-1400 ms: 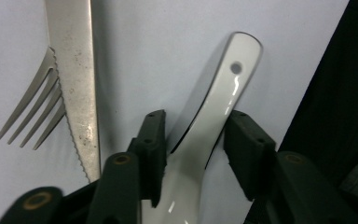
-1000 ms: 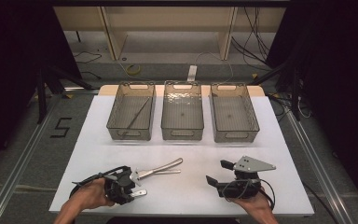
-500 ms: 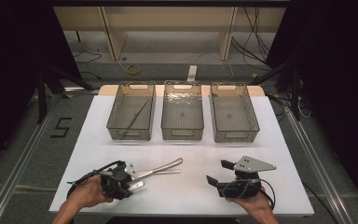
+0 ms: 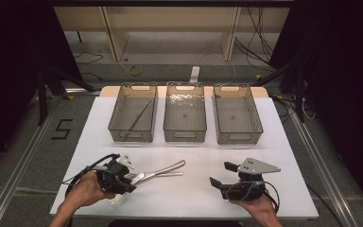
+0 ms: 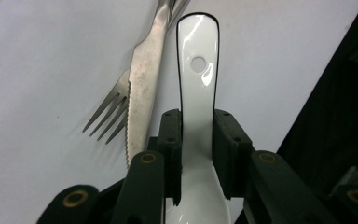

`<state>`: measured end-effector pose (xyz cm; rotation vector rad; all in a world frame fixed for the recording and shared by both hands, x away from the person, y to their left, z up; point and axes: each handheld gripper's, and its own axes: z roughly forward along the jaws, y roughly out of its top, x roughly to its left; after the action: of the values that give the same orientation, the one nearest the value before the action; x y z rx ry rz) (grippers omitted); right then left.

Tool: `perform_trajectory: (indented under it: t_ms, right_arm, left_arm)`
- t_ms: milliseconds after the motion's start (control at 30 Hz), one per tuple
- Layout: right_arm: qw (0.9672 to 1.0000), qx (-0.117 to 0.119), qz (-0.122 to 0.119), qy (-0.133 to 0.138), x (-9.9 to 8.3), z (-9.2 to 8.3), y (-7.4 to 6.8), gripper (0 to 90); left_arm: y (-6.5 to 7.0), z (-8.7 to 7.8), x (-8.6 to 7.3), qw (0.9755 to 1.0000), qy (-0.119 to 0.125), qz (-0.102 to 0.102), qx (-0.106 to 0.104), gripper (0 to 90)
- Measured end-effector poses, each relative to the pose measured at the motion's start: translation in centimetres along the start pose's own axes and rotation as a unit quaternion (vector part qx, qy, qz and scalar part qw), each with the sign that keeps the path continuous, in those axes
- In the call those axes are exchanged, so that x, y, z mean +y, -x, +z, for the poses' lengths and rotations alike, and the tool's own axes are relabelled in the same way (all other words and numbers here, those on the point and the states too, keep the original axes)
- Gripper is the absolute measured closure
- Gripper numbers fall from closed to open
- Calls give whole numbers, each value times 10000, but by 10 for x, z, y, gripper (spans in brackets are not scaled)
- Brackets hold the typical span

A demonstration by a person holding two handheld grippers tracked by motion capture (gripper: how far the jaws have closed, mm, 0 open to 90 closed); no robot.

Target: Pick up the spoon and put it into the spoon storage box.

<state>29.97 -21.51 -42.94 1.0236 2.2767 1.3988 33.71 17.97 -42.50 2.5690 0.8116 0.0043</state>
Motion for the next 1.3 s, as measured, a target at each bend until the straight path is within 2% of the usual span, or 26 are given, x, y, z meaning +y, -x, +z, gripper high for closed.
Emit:
perform_trajectory:
  t_ms: [200, 500, 600, 700, 900, 1000, 1100, 1233, 1300]
  right_arm:
    - [10000, 15, 18, -13, 0, 1, -1, 235]
    - [10000, 39, 32, 9, 0, 2, -1, 232]
    - [10000, 29, 44, 11, 1, 1, 0, 233]
    - [10000, 10, 33, 42, 1, 0, 0, 232]
    - [10000, 13, 48, 61, 1, 1, 0, 233]
    - [10000, -7, 55, 33, 1, 1, 1, 232]
    - [10000, -3, 59, 57, 1, 0, 1, 232]
    - [10000, -24, 49, 81, 1, -1, 2, 232]
    - [10000, -29, 50, 79, 1, -1, 2, 232]
  left_arm:
    - [-7, -15, 15, 9985, 479, -269, -80, 740]
    - [-21, -31, 53, 9936, 1039, -410, -154, 741]
    - [-28, -33, 63, 9922, 1169, -434, -68, 740]
    - [-40, -37, 73, 9889, 1358, -597, -70, 740]
    - [-52, -43, 97, 9831, 1644, -800, 3, 740]
    - [-58, -42, 109, 9823, 1692, -797, 134, 740]
    - [-67, -41, 116, 9791, 1783, -948, 222, 740]
    - [-76, -41, 125, 9771, 1821, -1032, 371, 740]
    - [-81, -39, 130, 9747, 1904, -1135, 293, 740]
